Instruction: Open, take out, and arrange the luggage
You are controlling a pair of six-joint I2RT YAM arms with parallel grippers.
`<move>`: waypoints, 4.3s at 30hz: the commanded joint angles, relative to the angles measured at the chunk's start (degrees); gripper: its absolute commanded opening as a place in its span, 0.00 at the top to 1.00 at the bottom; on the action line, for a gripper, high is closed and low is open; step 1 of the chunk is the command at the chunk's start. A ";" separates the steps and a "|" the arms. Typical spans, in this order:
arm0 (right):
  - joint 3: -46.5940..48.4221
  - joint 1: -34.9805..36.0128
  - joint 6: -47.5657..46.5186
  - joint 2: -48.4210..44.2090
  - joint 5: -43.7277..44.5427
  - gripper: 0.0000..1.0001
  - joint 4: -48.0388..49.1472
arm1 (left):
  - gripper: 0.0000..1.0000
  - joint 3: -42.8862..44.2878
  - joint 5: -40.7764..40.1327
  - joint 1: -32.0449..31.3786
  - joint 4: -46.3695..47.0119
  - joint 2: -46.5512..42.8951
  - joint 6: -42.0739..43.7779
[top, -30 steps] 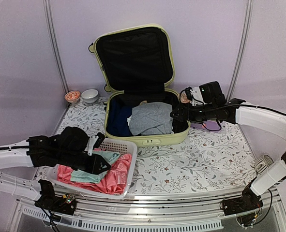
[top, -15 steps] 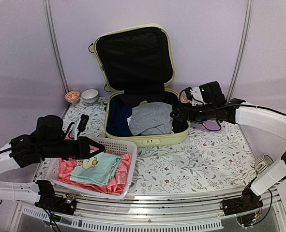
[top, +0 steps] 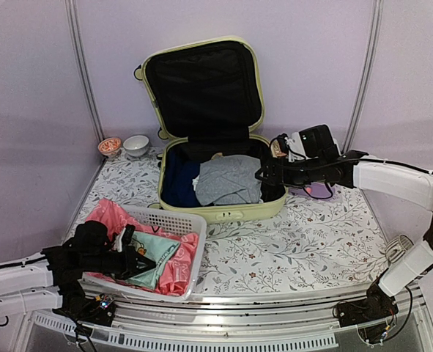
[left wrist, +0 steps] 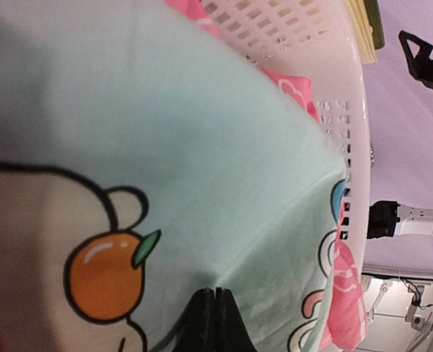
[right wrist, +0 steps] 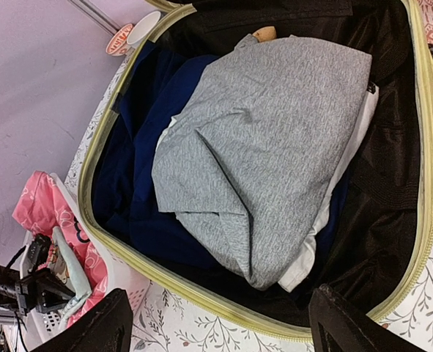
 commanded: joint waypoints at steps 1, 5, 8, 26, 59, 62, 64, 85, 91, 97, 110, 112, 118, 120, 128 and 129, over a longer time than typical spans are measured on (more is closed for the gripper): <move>0.61 -0.39 -0.60 2.07 0.30 0.13 -0.10 | 1.00 8.18 -1.68 1.29 -3.04 -0.26 3.61; 5.98 -0.38 -1.63 6.03 2.96 0.12 -4.00 | 0.97 20.04 -3.30 1.42 -8.12 4.73 8.54; 11.62 -1.03 -0.83 10.70 3.16 0.18 -7.85 | 0.91 27.68 -3.74 1.42 -9.22 10.27 12.58; 23.72 -5.44 6.37 27.05 -0.24 0.59 -11.14 | 0.80 48.10 -8.45 3.55 -3.80 35.86 26.76; 25.79 -5.43 21.85 23.34 -18.90 0.95 2.93 | 0.30 70.57 -18.52 -7.94 6.06 63.63 45.20; 25.75 -5.44 24.24 23.62 -19.54 0.96 4.19 | 0.26 72.18 -17.78 -8.50 8.42 67.06 43.90; 25.77 -5.41 25.55 23.89 -20.08 0.97 4.72 | 0.23 73.25 -17.63 -8.93 9.14 68.82 43.08; 25.31 -5.14 32.40 24.20 -22.88 0.96 9.85 | 0.14 90.57 -50.72 -14.51 -7.12 85.31 39.06; 25.30 -5.29 32.34 23.92 -22.34 0.97 9.92 | 0.34 90.12 -61.46 -15.59 -11.58 84.10 39.79; 25.56 -5.37 31.95 23.74 -21.42 0.97 9.75 | 0.79 88.01 -57.85 -15.97 -14.45 80.68 39.79; 26.98 -9.43 7.52 21.52 -15.58 0.29 -2.15 | 1.00 81.01 -28.90 -10.50 -9.31 67.49 50.68; 25.27 -9.45 1.90 19.60 -13.12 0.26 -3.39 | 1.00 80.84 -26.17 -10.34 -10.62 66.19 54.14; 14.87 -9.49 -17.61 9.05 -4.78 0.18 1.50 | 1.00 78.97 -21.85 -9.84 -14.74 62.60 61.63; 11.73 -9.50 -23.14 5.60 -3.20 0.11 4.18 | 1.00 77.97 -20.02 -9.58 -15.46 61.52 63.31; 8.75 -9.50 -36.87 -0.86 -9.21 0.01 1.56 | 1.00 75.65 -17.37 -9.69 -19.62 58.57 68.28; 8.12 -9.43 -37.84 -1.32 -11.17 0.01 1.83 | 1.00 75.60 -17.44 -9.68 -20.01 58.32 68.28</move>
